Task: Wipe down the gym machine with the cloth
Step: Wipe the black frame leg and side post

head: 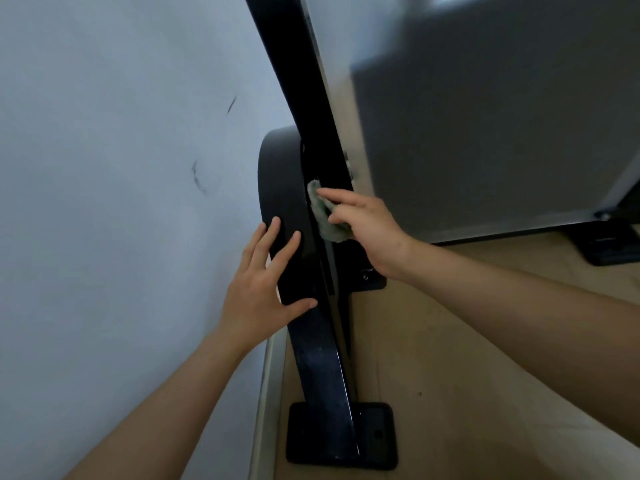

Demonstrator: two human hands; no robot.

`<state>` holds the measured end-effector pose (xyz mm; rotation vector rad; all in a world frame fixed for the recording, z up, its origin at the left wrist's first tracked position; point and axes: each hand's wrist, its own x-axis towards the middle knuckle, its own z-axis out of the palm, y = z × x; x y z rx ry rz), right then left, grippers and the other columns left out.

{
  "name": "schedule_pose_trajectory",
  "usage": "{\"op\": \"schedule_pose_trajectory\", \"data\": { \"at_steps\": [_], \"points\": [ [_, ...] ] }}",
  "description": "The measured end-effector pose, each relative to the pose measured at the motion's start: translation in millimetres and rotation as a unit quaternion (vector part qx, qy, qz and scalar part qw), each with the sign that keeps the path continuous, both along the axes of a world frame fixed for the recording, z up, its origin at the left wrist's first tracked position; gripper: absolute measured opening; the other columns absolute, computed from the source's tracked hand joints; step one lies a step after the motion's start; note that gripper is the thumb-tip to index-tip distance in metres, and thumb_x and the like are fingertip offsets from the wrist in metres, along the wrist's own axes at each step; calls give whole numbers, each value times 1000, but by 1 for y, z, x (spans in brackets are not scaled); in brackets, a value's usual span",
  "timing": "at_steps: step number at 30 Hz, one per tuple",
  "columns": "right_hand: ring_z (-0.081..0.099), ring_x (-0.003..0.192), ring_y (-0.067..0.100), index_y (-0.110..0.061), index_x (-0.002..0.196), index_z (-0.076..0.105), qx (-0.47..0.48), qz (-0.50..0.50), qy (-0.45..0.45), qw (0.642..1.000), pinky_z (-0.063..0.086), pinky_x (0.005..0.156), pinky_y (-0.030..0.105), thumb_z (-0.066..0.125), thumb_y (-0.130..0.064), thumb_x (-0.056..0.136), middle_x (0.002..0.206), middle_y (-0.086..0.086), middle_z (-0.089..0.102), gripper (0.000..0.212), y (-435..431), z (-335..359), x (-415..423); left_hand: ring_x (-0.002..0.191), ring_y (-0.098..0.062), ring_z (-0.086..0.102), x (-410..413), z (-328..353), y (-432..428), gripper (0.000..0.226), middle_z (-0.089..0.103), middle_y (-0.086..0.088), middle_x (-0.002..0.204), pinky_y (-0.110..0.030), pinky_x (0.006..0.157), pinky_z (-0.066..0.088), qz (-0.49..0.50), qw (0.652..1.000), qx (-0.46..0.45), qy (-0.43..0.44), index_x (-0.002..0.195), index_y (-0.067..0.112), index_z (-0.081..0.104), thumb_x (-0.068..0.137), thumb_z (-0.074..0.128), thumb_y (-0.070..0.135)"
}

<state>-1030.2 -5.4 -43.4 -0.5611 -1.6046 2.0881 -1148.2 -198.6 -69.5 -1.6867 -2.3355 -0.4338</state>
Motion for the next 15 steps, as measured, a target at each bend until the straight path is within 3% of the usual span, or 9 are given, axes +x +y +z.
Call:
{"op": "schedule_pose_trajectory", "data": {
  "at_steps": [3, 5, 10, 15],
  "points": [
    [43, 136, 2, -16, 143, 56, 170, 25, 7, 985, 36, 102, 3, 58, 6, 87, 148, -6, 49, 60, -7, -1, 2, 157, -24, 9, -1, 1, 0, 107, 12, -2, 170, -42, 117, 31, -1, 1000, -5, 5, 158, 26, 33, 69, 85, 54],
    [37, 139, 1, -14, 146, 52, 248, 31, 7, 968, 29, 106, 2, 60, 7, 85, 152, -3, 44, 65, -11, -13, 6, 157, -25, 10, -3, 2, 0, 105, 13, -3, 170, -43, 117, 32, -6, 1000, -7, 10, 158, 25, 34, 70, 85, 54],
    [42, 138, 6, -13, 147, 51, 304, 33, -16, 952, 41, 115, 32, 66, 2, 83, 148, -2, 47, 67, -20, -47, 23, 157, -24, 9, -8, 2, -3, 103, 13, -4, 170, -44, 119, 32, -13, 1000, -13, 25, 158, 22, 34, 73, 83, 54],
    [44, 140, 8, -14, 146, 53, 316, 59, -45, 946, 42, 115, 40, 72, 0, 81, 147, -4, 48, 69, -37, -92, 44, 157, -23, 8, -9, -1, -4, 102, 14, -5, 170, -37, 121, 24, -15, 1000, -9, 25, 157, 22, 35, 73, 84, 52]
  ]
}}
